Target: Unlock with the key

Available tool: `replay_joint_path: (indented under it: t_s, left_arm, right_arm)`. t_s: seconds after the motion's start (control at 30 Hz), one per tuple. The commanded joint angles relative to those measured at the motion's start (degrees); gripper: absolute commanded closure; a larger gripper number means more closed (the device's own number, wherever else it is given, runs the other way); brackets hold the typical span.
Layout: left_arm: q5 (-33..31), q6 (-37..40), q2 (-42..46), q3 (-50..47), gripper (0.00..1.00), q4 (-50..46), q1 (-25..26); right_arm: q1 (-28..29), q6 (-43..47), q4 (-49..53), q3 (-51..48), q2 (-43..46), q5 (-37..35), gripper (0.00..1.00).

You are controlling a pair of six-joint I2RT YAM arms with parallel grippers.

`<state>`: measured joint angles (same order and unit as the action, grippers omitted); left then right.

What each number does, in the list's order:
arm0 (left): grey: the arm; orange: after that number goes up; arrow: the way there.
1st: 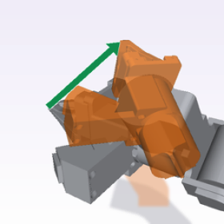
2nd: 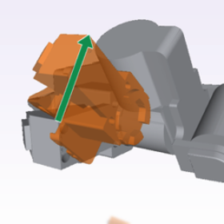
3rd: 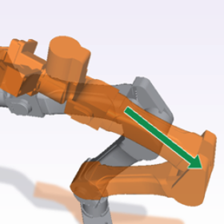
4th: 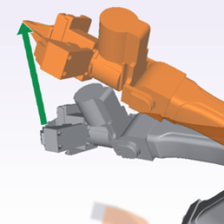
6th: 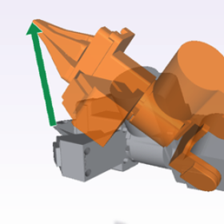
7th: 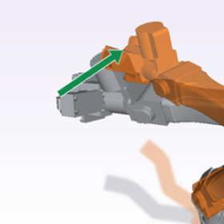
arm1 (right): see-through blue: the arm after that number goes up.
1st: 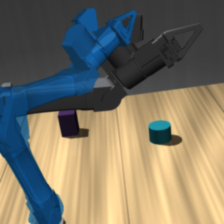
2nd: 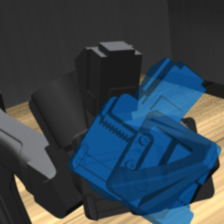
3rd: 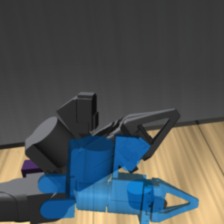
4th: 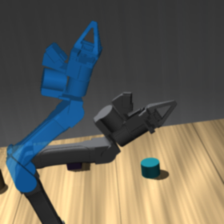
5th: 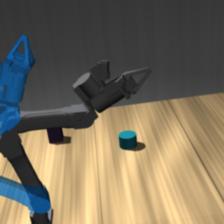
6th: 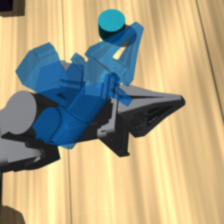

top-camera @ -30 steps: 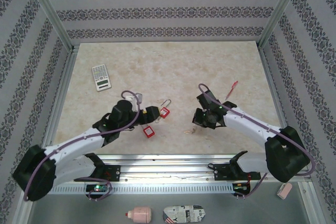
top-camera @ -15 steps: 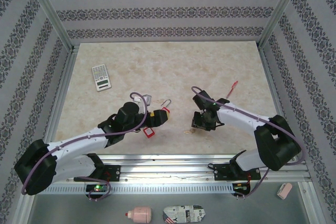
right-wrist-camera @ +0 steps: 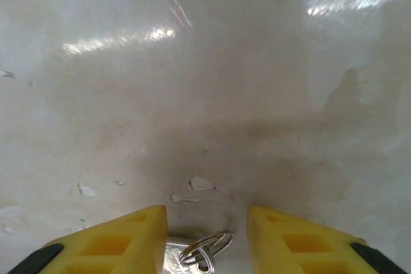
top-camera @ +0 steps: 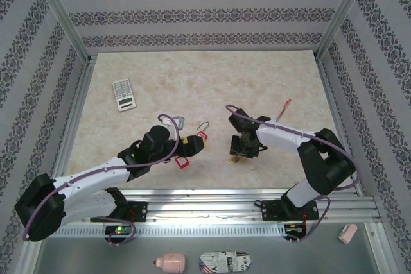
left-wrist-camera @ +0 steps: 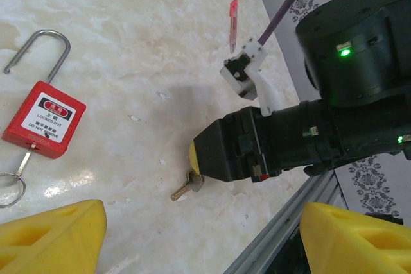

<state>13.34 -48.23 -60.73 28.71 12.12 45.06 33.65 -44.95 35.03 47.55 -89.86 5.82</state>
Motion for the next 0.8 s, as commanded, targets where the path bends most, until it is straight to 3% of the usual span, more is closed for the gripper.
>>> replay_joint_path:
  t_s: [0.0, 0.3, 0.53, 0.77]
  left_arm:
    - [-1.15, 1.12, 1.78, -0.28, 0.21, -1.05, 0.73]
    - [-2.22, 1.87, -0.05, 0.06, 0.21, -1.21, 2.38]
    - [-1.1, -0.05, -4.42, -0.23, 0.22, 5.59, 3.68]
    - [5.32, -4.7, -10.98, -0.64, 0.22, 21.21, 5.41]
  right_arm:
    - [0.78, -0.08, 1.86, 0.94, -0.51, -1.79, 0.65]
    - [1.14, -1.72, 1.5, -0.82, 2.87, -2.98, 1.0]
    - [1.04, -1.98, 4.53, 0.35, 9.2, -4.66, 1.0]
    - [-0.43, -1.35, 8.7, 5.74, 19.23, -4.52, 1.0]
